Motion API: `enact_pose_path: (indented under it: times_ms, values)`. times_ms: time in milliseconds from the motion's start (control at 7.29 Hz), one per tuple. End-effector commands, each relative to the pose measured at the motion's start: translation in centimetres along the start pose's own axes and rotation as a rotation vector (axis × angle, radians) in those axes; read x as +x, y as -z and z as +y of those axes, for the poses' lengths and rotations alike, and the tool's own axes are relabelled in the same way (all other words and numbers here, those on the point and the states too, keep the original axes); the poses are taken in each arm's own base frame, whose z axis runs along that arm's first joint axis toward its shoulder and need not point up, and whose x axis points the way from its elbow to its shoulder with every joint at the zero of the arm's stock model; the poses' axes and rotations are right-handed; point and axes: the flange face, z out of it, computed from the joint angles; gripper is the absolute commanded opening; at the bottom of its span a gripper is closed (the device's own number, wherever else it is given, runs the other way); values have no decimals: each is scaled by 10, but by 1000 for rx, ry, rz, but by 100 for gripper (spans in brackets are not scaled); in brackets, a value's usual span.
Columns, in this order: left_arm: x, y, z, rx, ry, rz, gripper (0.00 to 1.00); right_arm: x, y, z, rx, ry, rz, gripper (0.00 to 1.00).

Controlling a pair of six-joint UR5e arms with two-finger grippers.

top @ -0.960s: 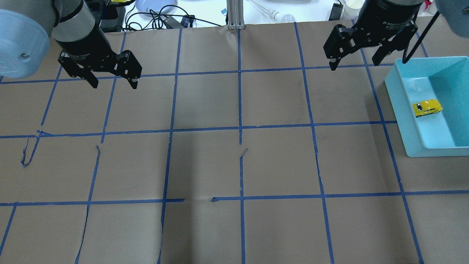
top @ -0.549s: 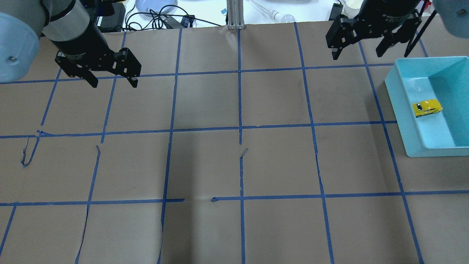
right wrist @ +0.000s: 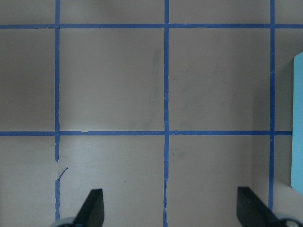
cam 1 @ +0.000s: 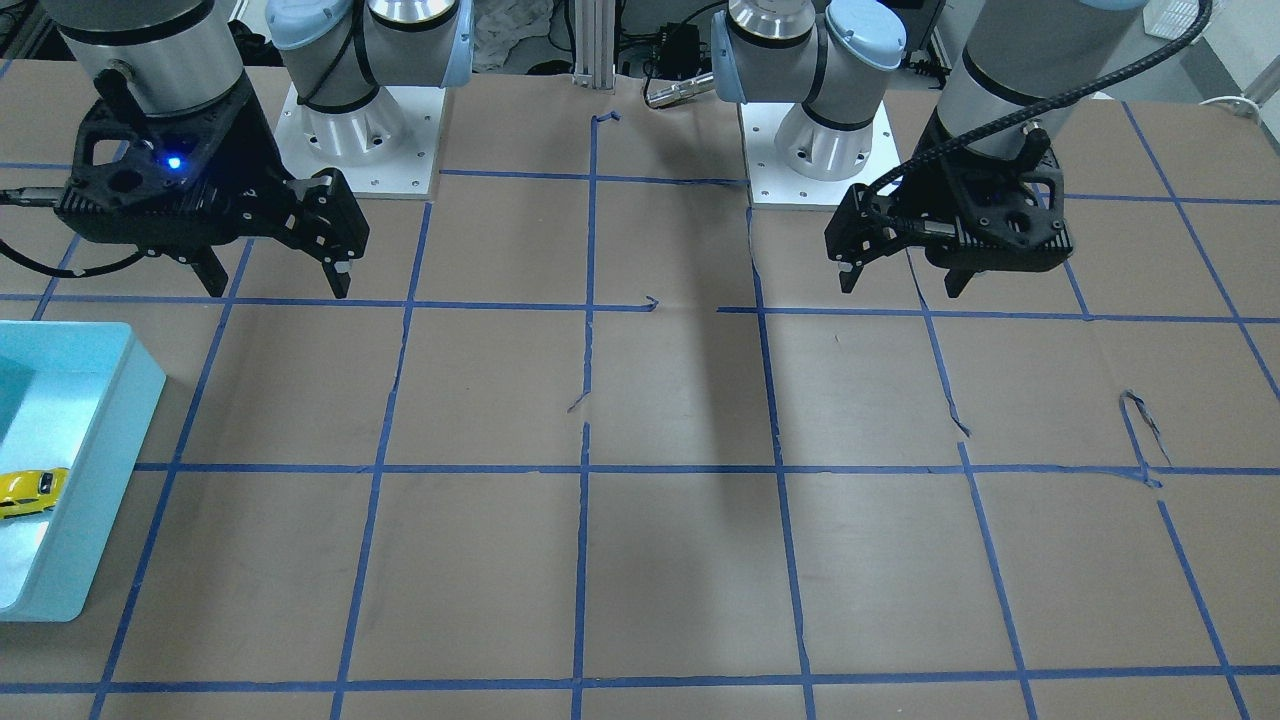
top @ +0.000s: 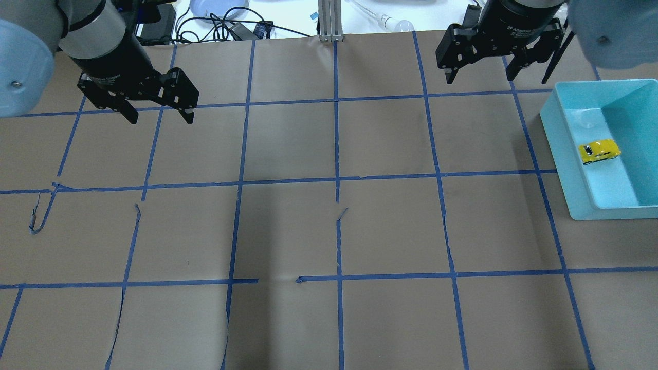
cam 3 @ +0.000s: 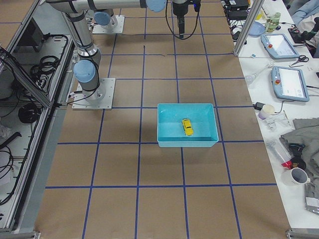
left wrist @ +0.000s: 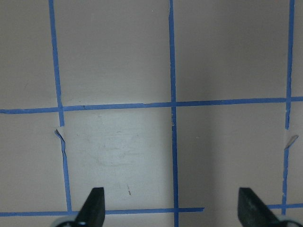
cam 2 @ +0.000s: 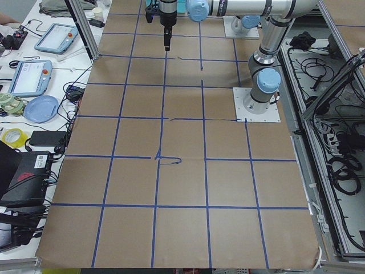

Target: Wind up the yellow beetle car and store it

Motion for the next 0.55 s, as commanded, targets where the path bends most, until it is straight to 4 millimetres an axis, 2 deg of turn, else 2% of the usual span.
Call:
enact_pose_path:
  times_ms: [0, 411]
  values:
    - [-2, -1, 0, -5, 2, -4, 100, -3, 2, 3, 3, 8, 3, 100]
    - [-2, -1, 0, -5, 2, -6, 100, -3, -2, 4, -5, 9, 1, 100]
